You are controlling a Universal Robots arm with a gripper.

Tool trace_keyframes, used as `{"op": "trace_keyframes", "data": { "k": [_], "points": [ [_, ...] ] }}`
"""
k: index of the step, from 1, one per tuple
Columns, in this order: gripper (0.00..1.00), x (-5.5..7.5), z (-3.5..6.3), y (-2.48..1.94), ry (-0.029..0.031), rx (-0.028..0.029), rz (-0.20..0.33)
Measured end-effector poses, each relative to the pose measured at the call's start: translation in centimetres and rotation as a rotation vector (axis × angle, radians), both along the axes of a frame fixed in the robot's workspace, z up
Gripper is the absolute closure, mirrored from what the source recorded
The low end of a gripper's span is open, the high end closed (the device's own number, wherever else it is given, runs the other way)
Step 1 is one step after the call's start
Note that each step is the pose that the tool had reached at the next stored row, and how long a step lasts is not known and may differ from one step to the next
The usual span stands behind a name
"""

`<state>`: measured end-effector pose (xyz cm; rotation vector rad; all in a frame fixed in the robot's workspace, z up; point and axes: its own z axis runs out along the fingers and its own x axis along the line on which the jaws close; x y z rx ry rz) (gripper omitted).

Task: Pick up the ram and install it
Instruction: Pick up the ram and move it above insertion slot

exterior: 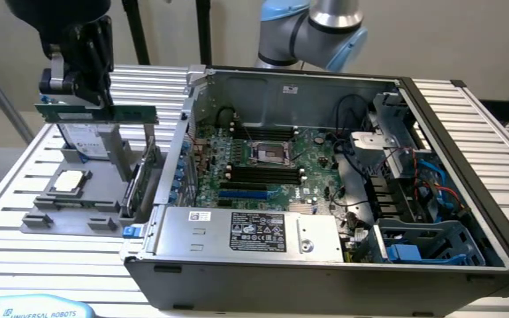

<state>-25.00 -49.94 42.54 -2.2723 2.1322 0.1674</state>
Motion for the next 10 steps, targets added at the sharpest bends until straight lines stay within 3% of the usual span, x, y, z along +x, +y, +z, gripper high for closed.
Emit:
{"op": "trace_keyframes", "data": {
  "k": [7, 10],
  "points": [
    [0.87, 3.2, 1.26, 0.0, 0.0025, 0.0103, 0.0],
    [0.87, 4.6, 1.42, 0.0, 0.0028, 0.023, 0.0]
  ]
}}
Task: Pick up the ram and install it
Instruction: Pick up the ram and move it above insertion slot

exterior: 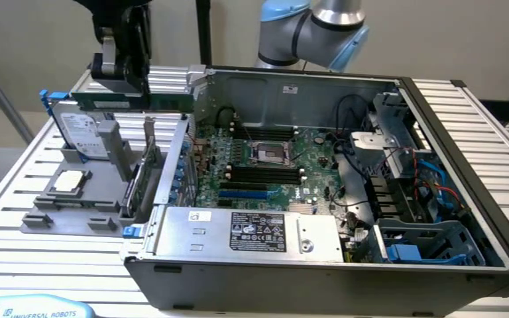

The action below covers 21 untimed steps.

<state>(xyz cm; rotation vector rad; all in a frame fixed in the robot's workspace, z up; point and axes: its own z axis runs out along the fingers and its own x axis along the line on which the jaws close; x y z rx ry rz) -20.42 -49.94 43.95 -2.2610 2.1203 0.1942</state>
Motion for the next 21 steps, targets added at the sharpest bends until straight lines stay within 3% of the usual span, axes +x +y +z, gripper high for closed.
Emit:
{"op": "trace_keyframes", "data": {
  "k": [3, 9, 14, 21],
  "points": [
    [0.87, 1.3, 0.0, 0.0, -0.0001, 0.0186, 0.0],
    [0.87, 4.1, 0.0, 0.01, -0.0001, 0.0323, 0.0],
    [0.87, 6.1, -0.13, 0.26, 0.0002, 0.0333, 0.0],
    [0.87, 8.0, -0.67, 1.03, 0.0003, 0.0332, 0.0]
  ]
}}
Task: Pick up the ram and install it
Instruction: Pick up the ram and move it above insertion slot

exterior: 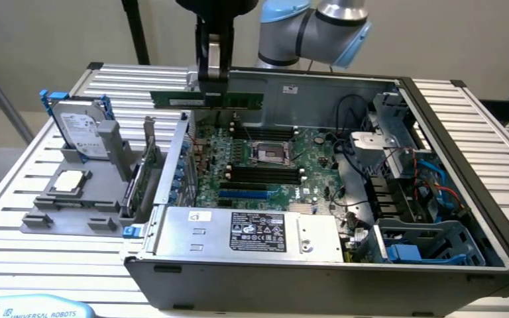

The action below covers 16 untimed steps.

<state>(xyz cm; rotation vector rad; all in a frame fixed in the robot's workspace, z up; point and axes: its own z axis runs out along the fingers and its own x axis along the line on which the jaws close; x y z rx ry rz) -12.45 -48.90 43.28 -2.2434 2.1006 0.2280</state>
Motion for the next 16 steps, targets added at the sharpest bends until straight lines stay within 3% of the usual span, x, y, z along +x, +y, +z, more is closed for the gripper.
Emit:
{"op": "trace_keyframes", "data": {
  "k": [16],
  "points": [
    [0.87, 3.3, -2.42, 3.17, -0.0001, -0.0016, 0.0]
  ]
}}
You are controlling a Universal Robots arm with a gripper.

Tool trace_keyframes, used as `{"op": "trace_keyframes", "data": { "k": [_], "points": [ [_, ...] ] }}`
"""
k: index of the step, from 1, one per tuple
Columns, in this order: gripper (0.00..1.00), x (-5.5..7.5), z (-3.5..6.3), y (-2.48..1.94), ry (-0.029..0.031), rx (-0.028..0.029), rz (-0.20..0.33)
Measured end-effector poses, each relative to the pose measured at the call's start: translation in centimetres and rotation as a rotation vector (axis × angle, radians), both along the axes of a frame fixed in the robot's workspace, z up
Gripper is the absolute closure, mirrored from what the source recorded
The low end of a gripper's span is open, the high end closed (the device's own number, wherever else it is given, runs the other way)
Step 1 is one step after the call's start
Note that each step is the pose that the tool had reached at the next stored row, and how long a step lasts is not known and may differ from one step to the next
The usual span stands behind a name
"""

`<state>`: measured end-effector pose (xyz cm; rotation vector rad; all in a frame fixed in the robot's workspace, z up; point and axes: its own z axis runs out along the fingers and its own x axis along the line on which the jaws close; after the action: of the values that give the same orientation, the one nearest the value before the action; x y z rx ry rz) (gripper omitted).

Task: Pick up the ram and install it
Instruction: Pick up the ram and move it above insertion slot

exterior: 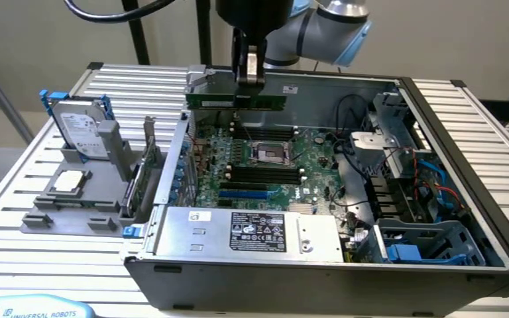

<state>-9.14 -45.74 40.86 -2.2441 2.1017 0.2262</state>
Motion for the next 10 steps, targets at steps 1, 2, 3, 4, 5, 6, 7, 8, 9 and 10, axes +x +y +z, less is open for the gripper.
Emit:
{"op": "trace_keyframes", "data": {
  "k": [1, 2, 3, 4, 5, 6, 7, 8, 9, 10],
  "points": [
    [0.87, 0.1, -0.18, 0.28, 0.0001, -0.0005, 0.0],
    [0.87, 0.2, -0.36, 0.57, 0.0, -0.0009, 0.0],
    [0.87, 0.4, -0.54, 0.86, 0.0, -0.0014, 0.0],
    [0.87, 0.5, -0.71, 1.16, 0.0001, -0.002, 0.0],
    [0.87, 0.6, -0.87, 1.47, 0.0, -0.0027, 0.0],
    [0.87, 0.7, -1.05, 1.81, 0.0, -0.0035, 0.0],
    [0.87, 0.9, -1.19, 2.13, 0.0, -0.0044, 0.0],
    [0.87, 1.0, -1.33, 2.44, 0.0, -0.005, 0.0],
    [0.87, 1.2, -1.46, 2.75, 0.0, -0.0058, 0.0],
    [0.87, 1.5, -1.59, 3.04, 0.0001, -0.0067, 0.0]
  ]
}}
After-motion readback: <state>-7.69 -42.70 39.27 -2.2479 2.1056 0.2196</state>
